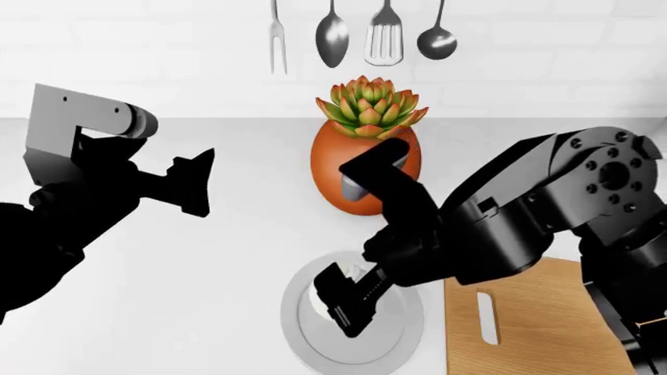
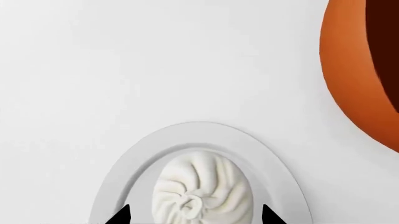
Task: Pick the dumpling from the plate and place it on the cutting board. Then pick the condiment bottle from the cabinet and place it next to the cutting board.
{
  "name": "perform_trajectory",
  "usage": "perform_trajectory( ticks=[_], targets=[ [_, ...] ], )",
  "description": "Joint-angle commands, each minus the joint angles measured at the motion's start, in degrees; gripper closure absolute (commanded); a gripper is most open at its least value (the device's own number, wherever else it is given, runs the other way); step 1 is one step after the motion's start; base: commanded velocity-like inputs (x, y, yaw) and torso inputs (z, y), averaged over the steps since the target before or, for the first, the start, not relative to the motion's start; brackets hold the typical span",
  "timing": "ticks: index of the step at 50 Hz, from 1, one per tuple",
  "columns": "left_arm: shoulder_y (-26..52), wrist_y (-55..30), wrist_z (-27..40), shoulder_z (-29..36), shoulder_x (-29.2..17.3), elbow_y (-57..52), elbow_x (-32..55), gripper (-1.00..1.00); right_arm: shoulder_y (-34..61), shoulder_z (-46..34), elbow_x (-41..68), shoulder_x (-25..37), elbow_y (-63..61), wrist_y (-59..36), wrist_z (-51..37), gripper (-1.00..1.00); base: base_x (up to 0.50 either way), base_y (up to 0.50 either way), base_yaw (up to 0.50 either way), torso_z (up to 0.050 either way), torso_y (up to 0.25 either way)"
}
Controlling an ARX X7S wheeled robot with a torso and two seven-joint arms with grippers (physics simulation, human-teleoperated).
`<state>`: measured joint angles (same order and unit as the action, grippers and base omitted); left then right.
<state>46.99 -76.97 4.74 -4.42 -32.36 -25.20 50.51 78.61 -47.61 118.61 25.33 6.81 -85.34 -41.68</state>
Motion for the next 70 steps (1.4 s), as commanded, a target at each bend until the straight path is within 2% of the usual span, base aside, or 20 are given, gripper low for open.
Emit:
perform_trajectory(
  ticks=[1, 36, 37, 56, 70],
  targets=[
    [-0.57, 0.63, 0.16, 0.07, -0.21, 0.11, 0.22, -1.00, 0.09, -1.37, -0.66, 0.11, -0.23, 0.76, 1.32, -1.00, 0.00, 0.00, 0.00, 0.010, 0.000],
    [-0.92, 1.70, 0.77, 0.73, -0.60, 0.69, 0.98, -1.00, 0.48, -4.21, -3.25, 0.96, -0.29, 2.40, 4.85, -1.00, 0.00, 0.00, 0.00, 0.009, 0.000],
    [-0.91, 1.72, 0.78, 0.74, -0.62, 0.69, 1.01, -1.00, 0.51, -4.29, -3.27, 0.96, -0.31, 2.46, 4.89, 1.00, 0.00, 0.00, 0.00, 0.009, 0.000],
    [-0.77, 2.16, 1.23, 0.91, -0.88, 1.04, 1.40, -1.00, 1.86, -5.95, -1.82, 1.77, -1.04, 3.37, 4.34, 1.00, 0.00, 0.00, 0.00, 0.009, 0.000],
    [0.80, 0.33, 2.81, -0.33, -0.63, 0.17, 3.53, -1.00, 9.12, -8.18, 7.74, 4.03, -4.08, 5.06, -2.02, 1.00, 0.00, 0.00, 0.00, 0.009, 0.000]
  ],
)
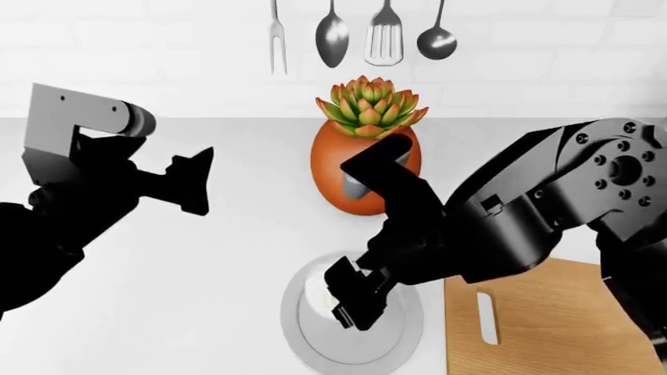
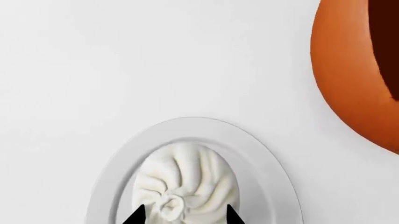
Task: Pick the dumpling from the plate and place it on the cutting board. Then pick the condiment bottle from the cabinet and place it next to the cutting board.
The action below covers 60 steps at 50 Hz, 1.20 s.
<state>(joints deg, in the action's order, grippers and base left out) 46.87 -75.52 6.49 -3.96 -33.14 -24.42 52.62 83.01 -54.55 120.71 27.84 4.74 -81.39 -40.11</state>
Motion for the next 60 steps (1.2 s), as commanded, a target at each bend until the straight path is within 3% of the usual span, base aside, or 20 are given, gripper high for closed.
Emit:
perform_trajectory(
  ticks=[1, 14, 26, 40, 60],
  targets=[
    [1.00, -1.38, 1.25, -0.99, 0.15, -0.81, 1.70, -1.00, 5.33, -1.33, 6.33, 1.83, -2.20, 1.28, -3.98, 1.00, 0.00, 0.00, 0.00, 0.009, 0.000],
    [2.88, -3.16, 3.28, -1.62, 0.54, -1.61, 3.69, -1.00, 6.51, -3.22, 15.40, 10.18, -9.97, 6.41, -10.97, 1.00, 0.00, 0.00, 0.00, 0.009, 0.000],
    [3.41, -1.87, 4.10, 0.07, 2.42, -0.81, 3.28, -1.00, 3.77, -3.03, 21.34, 21.57, -19.58, 12.17, -15.93, 1.00, 0.00, 0.00, 0.00, 0.009, 0.000],
    [2.38, -0.21, 4.25, 1.09, 2.98, -0.28, 3.11, -1.00, 1.17, -1.50, 23.04, 33.62, -25.14, 15.38, -17.93, 1.00, 0.00, 0.00, 0.00, 0.009, 0.000],
    [2.04, -0.30, 5.32, 0.45, 2.42, -0.51, 4.67, -1.00, 2.86, -1.86, 21.26, 41.42, -21.51, 11.28, -20.18, 1.00, 0.00, 0.00, 0.00, 0.008, 0.000]
  ],
)
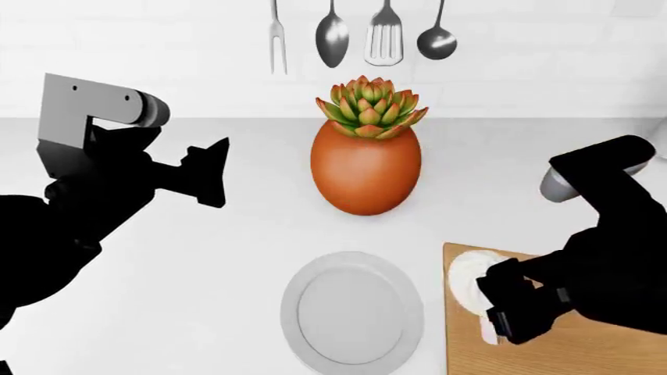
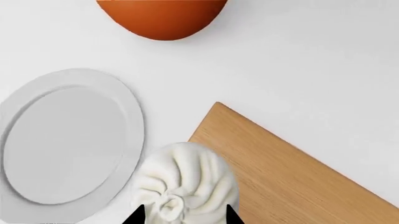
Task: Pick the dumpling from the plate and place it on the cutting board. Then pick the condiment bottle from the cabinet and place it next to the cutting board.
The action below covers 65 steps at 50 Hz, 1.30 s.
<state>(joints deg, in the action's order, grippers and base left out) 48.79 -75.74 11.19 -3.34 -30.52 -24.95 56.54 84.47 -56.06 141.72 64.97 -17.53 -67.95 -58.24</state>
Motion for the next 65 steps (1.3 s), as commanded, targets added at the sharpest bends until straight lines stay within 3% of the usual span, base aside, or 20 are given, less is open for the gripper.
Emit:
perform_trajectory(
  ticks=[1, 19, 59, 60, 65],
  targets=[
    [0.21, -0.09, 0.68, -0.17, -0.22, 0.04, 0.82, -1.00, 1.81, -0.54, 0.65, 4.42, 0.87, -2.46, -2.54, 1.00, 0.00, 0.00, 0.00, 0.009, 0.000],
    [-0.70, 0.87, 1.01, 0.30, -1.07, 0.01, 1.08, -1.00, 3.56, -4.28, 1.99, 6.74, 1.47, -7.08, -7.62, 1.00, 0.00, 0.00, 0.00, 0.008, 0.000],
    [-2.02, 3.17, 1.35, 1.26, -1.69, 0.48, 1.63, -1.00, 0.41, -4.64, -3.38, 6.84, 0.78, -6.31, -4.27, 1.00, 0.00, 0.00, 0.00, 0.007, 0.000],
    [-2.06, 3.24, 1.35, 1.28, -1.71, 0.50, 1.63, -1.00, 0.38, -4.61, -3.44, 6.94, 0.71, -6.36, -4.13, -1.00, 0.00, 0.00, 0.00, 0.007, 0.000],
    [-2.24, 3.46, 1.44, 1.25, -1.81, 0.55, 1.75, -1.00, 0.80, -4.62, -3.11, 7.52, 0.57, -6.83, -4.21, -1.00, 0.00, 0.00, 0.00, 0.007, 0.000]
  ],
)
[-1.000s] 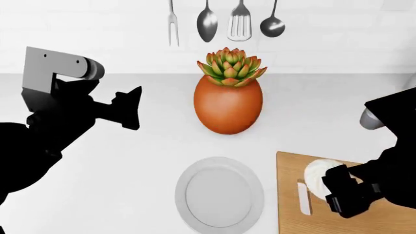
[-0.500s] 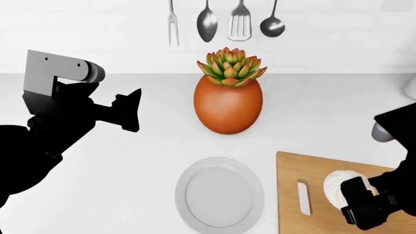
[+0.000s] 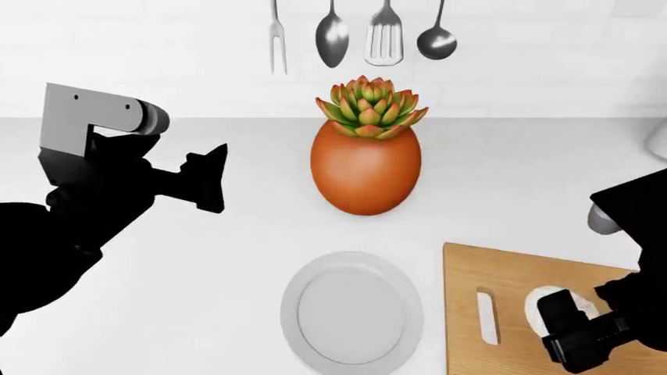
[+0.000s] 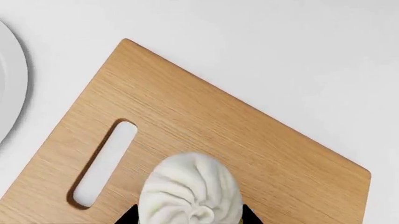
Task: Pick the dumpling from the plate and place it on the cutting board. Then pick the condiment bottle from the cabinet and place it next to the cutting board.
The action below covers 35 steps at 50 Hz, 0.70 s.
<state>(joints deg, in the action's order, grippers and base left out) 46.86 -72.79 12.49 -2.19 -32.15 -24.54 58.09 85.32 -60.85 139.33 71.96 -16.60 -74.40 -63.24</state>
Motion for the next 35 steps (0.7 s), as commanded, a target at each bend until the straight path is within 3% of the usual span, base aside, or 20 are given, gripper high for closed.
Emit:
perform_trajectory(
  ticks=[1, 12, 21, 30, 35],
  targets=[
    [-0.31, 0.54, 0.16, 0.10, -0.21, 0.18, 0.21, -1.00, 0.06, 0.21, -0.70, 0.68, -0.39, -0.45, 0.77, -1.00, 0.00, 0.00, 0.00, 0.007, 0.000],
    [-0.73, 0.76, 0.64, -0.24, -0.38, -0.14, 0.85, -1.00, 3.15, 1.01, -0.11, -0.99, 0.04, -0.57, -0.64, -1.00, 0.00, 0.00, 0.00, 0.007, 0.000],
    [-2.02, -1.36, 3.04, -2.98, -1.06, -2.54, 4.14, -1.00, 14.92, 10.39, 0.03, -4.28, -6.30, 1.74, -2.11, -1.00, 0.00, 0.00, 0.00, 0.007, 0.000],
    [0.75, -9.61, 12.18, -10.77, -2.58, -6.95, 16.52, -1.00, 9.95, 21.57, -15.60, -3.37, -17.34, 11.77, 3.89, -1.00, 0.00, 0.00, 0.00, 0.006, 0.000],
    [0.10, -8.97, 13.01, -11.30, -2.96, -7.89, 17.21, -1.00, 9.44, 25.90, -21.36, -3.18, -20.35, 16.14, 5.42, -1.00, 0.00, 0.00, 0.00, 0.005, 0.000]
  ],
)
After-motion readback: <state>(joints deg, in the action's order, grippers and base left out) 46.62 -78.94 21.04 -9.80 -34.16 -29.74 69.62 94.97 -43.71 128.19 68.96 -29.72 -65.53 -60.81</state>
